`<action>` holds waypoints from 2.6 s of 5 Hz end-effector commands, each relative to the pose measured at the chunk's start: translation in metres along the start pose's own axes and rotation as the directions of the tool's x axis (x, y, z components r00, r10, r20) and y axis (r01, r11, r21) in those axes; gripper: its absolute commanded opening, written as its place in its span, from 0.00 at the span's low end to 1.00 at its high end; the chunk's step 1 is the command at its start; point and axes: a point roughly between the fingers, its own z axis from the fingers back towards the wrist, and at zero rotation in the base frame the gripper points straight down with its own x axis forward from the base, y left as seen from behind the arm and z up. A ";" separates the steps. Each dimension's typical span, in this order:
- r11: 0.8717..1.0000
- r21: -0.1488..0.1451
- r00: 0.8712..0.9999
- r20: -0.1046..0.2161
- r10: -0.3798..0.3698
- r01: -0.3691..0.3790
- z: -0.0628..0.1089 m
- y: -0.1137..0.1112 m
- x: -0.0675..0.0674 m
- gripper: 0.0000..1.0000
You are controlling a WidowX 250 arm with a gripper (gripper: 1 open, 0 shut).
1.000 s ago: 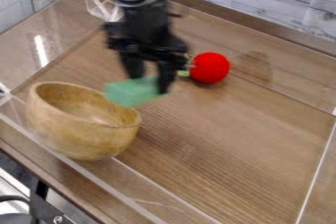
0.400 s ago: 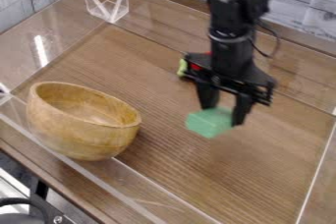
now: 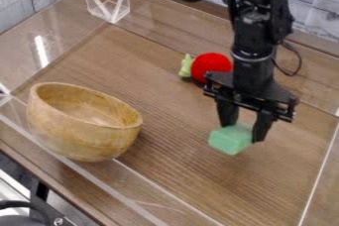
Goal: Remove the green stick from the brown bowl and put it on the table
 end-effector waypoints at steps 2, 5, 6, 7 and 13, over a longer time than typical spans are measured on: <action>1.000 -0.020 0.999 0.032 0.003 -0.002 0.010 -0.002 0.011 0.00; 0.982 -0.031 0.982 0.040 0.187 -0.185 -0.014 -0.008 0.018 0.00; 0.989 -0.031 0.989 0.033 0.147 -0.146 -0.011 -0.005 0.024 0.00; 0.987 -0.038 0.987 0.039 0.157 -0.156 -0.009 -0.008 0.025 0.00; 0.978 -0.116 0.967 0.170 0.190 -0.171 0.063 -0.022 0.042 1.00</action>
